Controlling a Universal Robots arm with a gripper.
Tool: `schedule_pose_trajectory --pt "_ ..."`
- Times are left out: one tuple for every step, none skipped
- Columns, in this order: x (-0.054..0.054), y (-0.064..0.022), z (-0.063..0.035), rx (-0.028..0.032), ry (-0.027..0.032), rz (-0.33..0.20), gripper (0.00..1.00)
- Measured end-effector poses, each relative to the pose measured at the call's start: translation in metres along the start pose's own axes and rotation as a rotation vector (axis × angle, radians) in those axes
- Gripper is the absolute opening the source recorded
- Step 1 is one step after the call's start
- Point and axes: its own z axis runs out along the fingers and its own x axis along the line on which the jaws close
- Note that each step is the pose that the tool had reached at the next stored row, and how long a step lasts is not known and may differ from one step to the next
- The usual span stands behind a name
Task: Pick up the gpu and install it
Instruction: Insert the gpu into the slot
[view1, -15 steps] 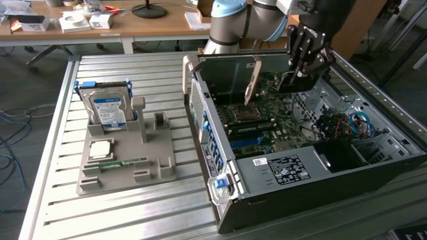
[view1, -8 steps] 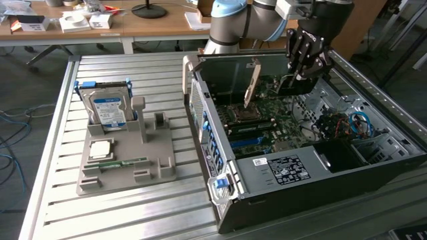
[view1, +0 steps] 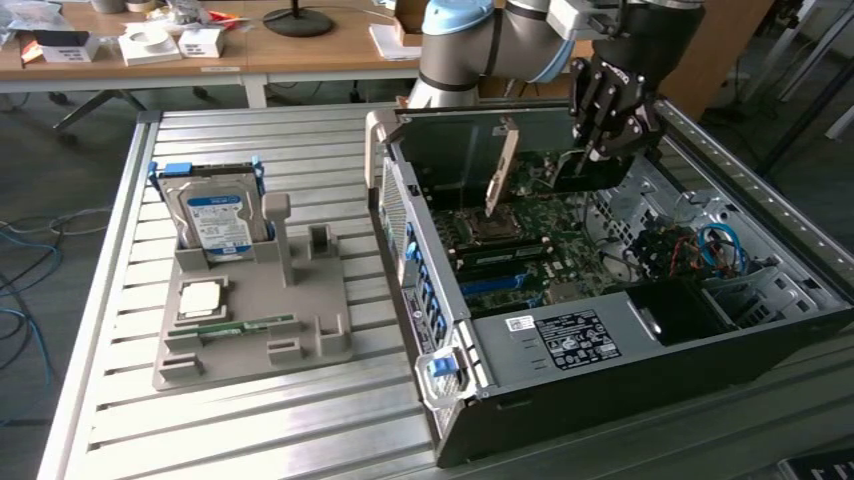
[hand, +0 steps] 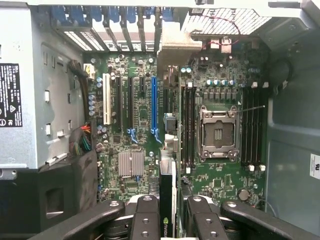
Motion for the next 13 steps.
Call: schedule_pose_trajectory --pt "0.0 0.001 0.0002 -0.0001 0.0 0.0 0.26" --pt "0.0 0.0019 0.0004 -0.0001 0.0001 0.0 0.26" --pt "0.0 0.0028 0.0006 -0.0001 0.0002 0.0 0.26" --pt "0.0 0.0034 0.001 0.0 0.0 0.0 0.26" --pt "0.001 0.0035 0.0013 0.0 -0.0001 0.0 0.26" --pt "0.002 0.0034 0.0013 -0.0001 0.0 0.0 0.26" --pt "0.004 0.0034 0.0014 -0.0001 0.0 0.0 0.26" --pt "0.005 0.0034 0.0014 -0.0001 0.0 0.0 0.26" --pt "0.007 0.0034 0.0014 -0.0001 0.0001 0.0 0.26" --pt "0.009 0.0034 0.0015 -0.0001 0.0001 0.0 0.26" --pt "0.011 0.0034 0.0015 -0.0001 0.0001 0.0 0.26" --pt "0.012 0.0035 0.0015 0.0 0.0 0.0 0.26" --pt "0.013 0.0036 0.0016 -0.0001 0.0 0.0 0.26"
